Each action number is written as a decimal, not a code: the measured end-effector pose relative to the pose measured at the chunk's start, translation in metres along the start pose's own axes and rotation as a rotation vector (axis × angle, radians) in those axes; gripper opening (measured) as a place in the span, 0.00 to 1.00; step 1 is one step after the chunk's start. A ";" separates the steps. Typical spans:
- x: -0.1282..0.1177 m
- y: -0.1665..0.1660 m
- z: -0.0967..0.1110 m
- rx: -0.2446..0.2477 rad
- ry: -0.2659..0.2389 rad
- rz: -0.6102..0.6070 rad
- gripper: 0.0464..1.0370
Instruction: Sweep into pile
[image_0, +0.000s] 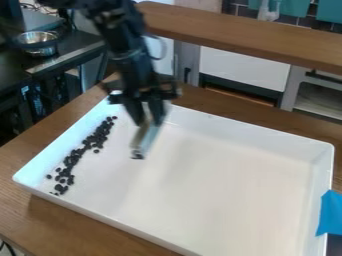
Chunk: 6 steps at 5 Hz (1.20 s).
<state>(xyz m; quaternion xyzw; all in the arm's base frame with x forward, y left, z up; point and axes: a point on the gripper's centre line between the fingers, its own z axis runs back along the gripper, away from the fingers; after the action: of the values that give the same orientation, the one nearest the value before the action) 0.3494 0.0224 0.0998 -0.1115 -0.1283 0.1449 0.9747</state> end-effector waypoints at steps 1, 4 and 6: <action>-0.006 -0.039 -0.014 0.029 0.003 -0.009 0.29; -0.040 -0.144 -0.086 0.060 0.099 -0.024 0.29; -0.049 -0.139 -0.092 0.059 0.112 -0.108 0.68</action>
<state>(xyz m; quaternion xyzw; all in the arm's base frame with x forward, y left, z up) 0.3657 -0.1392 0.0377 -0.0836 -0.0753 0.0896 0.9896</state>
